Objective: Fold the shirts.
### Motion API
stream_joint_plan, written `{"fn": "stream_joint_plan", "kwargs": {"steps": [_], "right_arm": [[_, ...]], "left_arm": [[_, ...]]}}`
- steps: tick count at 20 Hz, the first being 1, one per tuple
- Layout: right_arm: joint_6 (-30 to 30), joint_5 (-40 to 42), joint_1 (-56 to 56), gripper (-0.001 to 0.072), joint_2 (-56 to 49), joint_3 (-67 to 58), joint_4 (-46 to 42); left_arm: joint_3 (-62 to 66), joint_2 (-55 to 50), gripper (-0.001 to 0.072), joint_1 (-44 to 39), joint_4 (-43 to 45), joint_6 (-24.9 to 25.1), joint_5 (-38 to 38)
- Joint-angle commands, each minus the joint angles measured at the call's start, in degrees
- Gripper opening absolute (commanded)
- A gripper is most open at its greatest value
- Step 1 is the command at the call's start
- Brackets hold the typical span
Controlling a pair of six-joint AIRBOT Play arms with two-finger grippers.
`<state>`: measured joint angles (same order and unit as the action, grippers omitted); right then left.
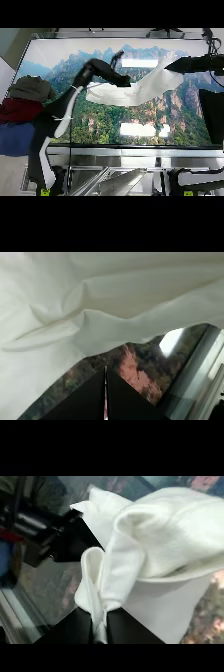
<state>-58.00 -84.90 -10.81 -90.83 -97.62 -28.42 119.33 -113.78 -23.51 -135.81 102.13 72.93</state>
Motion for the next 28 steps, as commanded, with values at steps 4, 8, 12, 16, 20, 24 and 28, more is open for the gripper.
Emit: {"fn": "stream_joint_plan", "kwargs": {"steps": [4, 8, 12, 16, 20, 24, 28], "right_arm": [[-1.31, 26.38, 27.23, 0.0021, -4.59, 0.31, 0.17], [0.74, 57.59, 45.53, 0.0563, -18.01, 0.28, 0.24], [-3.74, 64.28, 46.23, 0.0566, -22.84, 0.28, 0.76], [-3.76, 46.49, 36.94, 0.0314, -16.98, 0.28, -2.91], [-11.74, 26.51, 25.03, 0.0406, -10.88, 0.31, -14.75], [-20.48, 17.75, 16.72, 0.0603, -11.43, 2.91, -25.18], [-20.48, 18.51, 15.56, 0.0603, -14.8, 7.58, -24.24]], "left_arm": [[-12.87, 27.41, 0.0014, 14.75, -0.22, 1.86, 6.19], [-22.16, 35.69, 0.0014, 18.62, -0.22, 4.11, 6.16], [-31.87, 40.24, 0.0014, 18.78, 0.59, 6.08, 8.15], [-38.36, 41.62, 0.0014, 18.78, 1.25, 6.97, 8.07], [-40.87, 41.62, 0.0014, 18.78, 1.18, 7.43, 7.82], [-42.05, 41.62, 0.0014, 18.78, 1.2, 8.04, 7.63], [-42.01, 41.62, 0.0014, 18.78, 1.16, 8.11, 7.65]]}}
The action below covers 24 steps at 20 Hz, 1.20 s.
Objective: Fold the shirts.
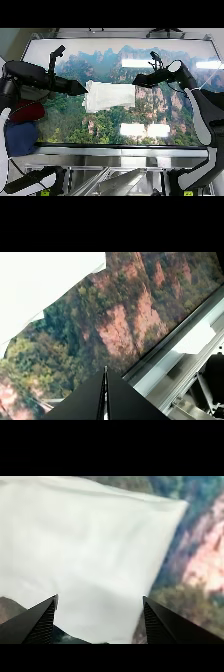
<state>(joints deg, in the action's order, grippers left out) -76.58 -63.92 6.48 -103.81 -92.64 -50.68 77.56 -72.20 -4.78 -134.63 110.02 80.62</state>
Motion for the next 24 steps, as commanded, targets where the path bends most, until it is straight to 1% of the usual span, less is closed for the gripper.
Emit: {"fn": "stream_joint_plan", "kwargs": {"steps": [1, 3, 6, 8, 10, 11, 12, 13, 15, 18, 19, 21, 23, 24], "right_arm": [[-1.9, -2.51, -1.2, 0.0603, -3.32, 2.75, -1.27], [-1.49, -2.27, 0.22, 0.0603, -6.67, 2.75, 2.08], [3.19, 0.39, 2.32, 0.0601, -10.08, 2.73, 9.51], [3.76, 2.34, 3.21, 0.06, -11.32, 2.73, 11.96], [5.88, 2.56, 3.37, 0.0586, -11.82, 2.73, 14.21], [7.23, 2.29, 3.37, 0.0401, -11.8, 2.71, 15.3], [9.73, 1.68, 3.28, 0.0052, -11.67, 2.67, 17.18], [10.29, 1.2, 3.26, 0.0021, -11.19, 2.51, 18.25], [11.17, -0.04, 3.17, 0.002, -8.72, 1.81, 18.8], [12.39, -0.5, 1.22, 0.002, 0.33, -1.09, 18.8], [12.35, 0.0, -0.15, 0.002, 4.02, -2.62, 18.78], [11.85, 4.07, -4.7, 0.002, 11.5, -6.16, 18.29], [7.17, 8.07, -11.23, 0.002, 16.92, -10.03, 15.82], [4.07, 8.35, -15.08, 0.002, 18.91, -12.07, 12.13]], "left_arm": [[-0.24, 0.04, 0.0014, 0.04, 0.0, 0.57, -0.04], [-0.24, 0.04, 0.0014, 0.04, 0.0, 0.59, -0.02], [-0.24, 0.04, 0.0014, 0.04, 0.0, 1.6, -0.04], [-0.24, 0.04, 0.0014, 0.04, 0.0, 1.6, -0.04], [-0.24, 0.04, 0.0014, 0.04, 0.02, 1.62, -0.04], [-0.24, 0.04, 0.0014, 0.04, 0.02, 1.62, -0.04], [-0.24, 0.04, 0.0014, 0.04, 0.04, 1.62, -0.04], [-0.24, 0.04, 0.0014, 0.04, 0.02, 1.64, 0.02], [-0.22, 0.04, 0.0014, 0.04, 0.02, 1.62, 0.5], [-0.22, 0.04, 0.0014, 0.04, 0.02, 1.6, 0.66], [-0.22, 0.04, 0.0014, 0.04, 0.0, 1.6, 0.81], [-0.2, 0.04, 0.0014, 0.04, -0.04, 1.57, 1.62], [-0.2, 0.04, 0.0014, 0.04, -0.35, 1.51, 2.21], [-0.2, 0.04, 0.0014, 0.0, -0.55, 1.29, 2.23]]}}
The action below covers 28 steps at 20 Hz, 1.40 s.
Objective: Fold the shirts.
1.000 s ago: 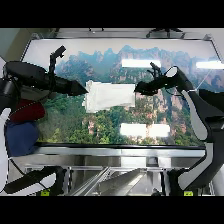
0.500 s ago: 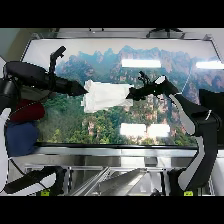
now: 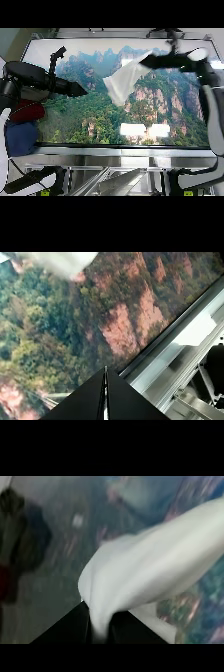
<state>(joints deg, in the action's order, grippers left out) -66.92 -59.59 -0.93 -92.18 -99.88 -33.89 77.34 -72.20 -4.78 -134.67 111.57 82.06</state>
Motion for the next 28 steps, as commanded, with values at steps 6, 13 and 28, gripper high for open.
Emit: {"fn": "stream_joint_plan", "kwargs": {"steps": [6, 13, 28], "right_arm": [[-19.98, -3.96, -31.5, 0.002, 12.87, -8.24, -22.56], [-28.7, -23.47, -53.2, 0.0018, 14.51, -0.63, -38.07], [-6.82, -0.76, -60.02, 0.002, 15.8, 13.94, 14.78]], "left_arm": [[0.07, 0.04, 0.0014, -0.42, -0.46, -0.68, 1.01], [0.07, 0.04, 0.0014, -0.42, -0.44, -0.66, 0.9], [0.07, 0.04, 0.0014, -0.42, -0.37, -0.61, 0.55]]}}
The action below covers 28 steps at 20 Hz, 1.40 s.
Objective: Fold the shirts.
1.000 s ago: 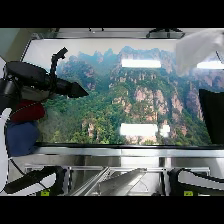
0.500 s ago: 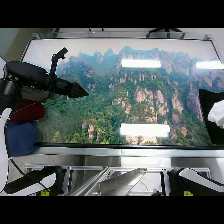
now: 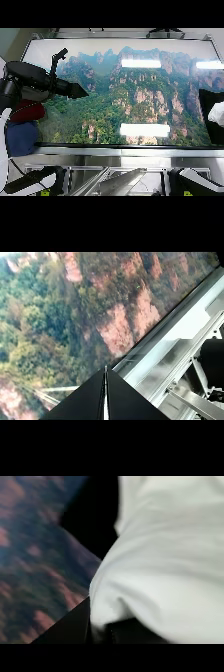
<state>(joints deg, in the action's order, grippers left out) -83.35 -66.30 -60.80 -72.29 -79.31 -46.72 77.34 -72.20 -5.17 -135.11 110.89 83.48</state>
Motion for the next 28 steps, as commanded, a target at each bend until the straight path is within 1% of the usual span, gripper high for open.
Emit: {"fn": "stream_joint_plan", "kwargs": {"steps": [1, 2, 4, 5, 8, 10, 12, 14, 16, 18, 21, 23, 24, 25, 26, 28], "right_arm": [[10.69, 6.43, -0.15, 0.002, -6.51, -10.93, 34.23], [11.15, 6.73, -0.15, 0.002, -8.92, -15.91, 36.96], [10.93, 6.62, -0.2, 0.002, -12.35, -22.77, 35.21], [10.95, 6.19, -0.2, 0.002, -13.11, -23.23, 33.77], [11.26, -1.22, -0.07, 0.002, -15.34, -21.03, 23.02], [11.41, -3.23, -0.44, 0.0019, -14.67, -13.09, 17.16], [11.89, -3.02, -2.75, 0.0018, -11.52, 1.11, 11.65], [13.03, 1.11, -6.71, 0.0018, -8.15, 17.66, 7.74], [17.75, 5.35, -12.07, 0.002, -6.51, 29.75, 8.11], [19.12, 5.97, -17.51, 0.002, -6.4, 34.25, 7.82], [19.17, 3.69, -24.48, 0.0021, -5.79, 34.47, 7.21], [19.15, 3.28, -26.67, 0.0032, -5.57, 34.47, 6.69], [19.15, 3.1, -27.06, 0.0163, -5.57, 34.47, 5.64], [19.15, 3.08, -26.99, 0.0476, -5.57, 34.47, 5.05], [19.12, 3.02, -26.88, 0.0623, -5.57, 34.45, 4.92], [19.12, 0.9, -26.84, 0.0617, -5.51, 33.99, 6.32]], "left_arm": [[0.07, 0.04, 0.0014, -0.02, 0.07, 0.07, -1.09], [0.07, 0.04, 0.0014, -0.02, 0.04, 0.07, -1.27], [0.07, 0.04, 0.0014, -0.02, 0.04, 0.04, -1.46], [0.07, 0.04, 0.0014, -0.02, 0.02, 0.04, -1.49], [0.07, 0.04, 0.0014, -0.04, 0.02, 0.02, -2.23], [0.07, 0.04, 0.0014, -0.17, 0.04, 0.02, -2.51], [0.07, 0.04, 0.0014, -0.96, 0.15, 0.04, -2.45], [0.07, 0.04, 0.0014, -2.4, 0.17, 0.07, -2.49], [0.07, 0.04, 0.0014, -3.91, 0.17, 0.04, -2.34], [0.07, 0.04, 0.0014, -5.33, 0.17, 0.04, -1.51], [0.07, 0.04, 0.0014, -7.39, 0.15, 0.07, -0.33], [0.07, 0.04, 0.0015, -8.61, 0.17, 0.07, -0.61], [0.07, 0.04, 0.0014, -8.61, 0.13, 0.07, -0.66], [0.07, 0.04, 0.0014, -8.61, 0.13, 0.07, -0.59], [0.07, 0.04, 0.0014, -8.59, 0.15, 0.07, -0.52], [0.07, 0.04, 0.0014, -8.26, 0.15, 0.07, -0.55]]}}
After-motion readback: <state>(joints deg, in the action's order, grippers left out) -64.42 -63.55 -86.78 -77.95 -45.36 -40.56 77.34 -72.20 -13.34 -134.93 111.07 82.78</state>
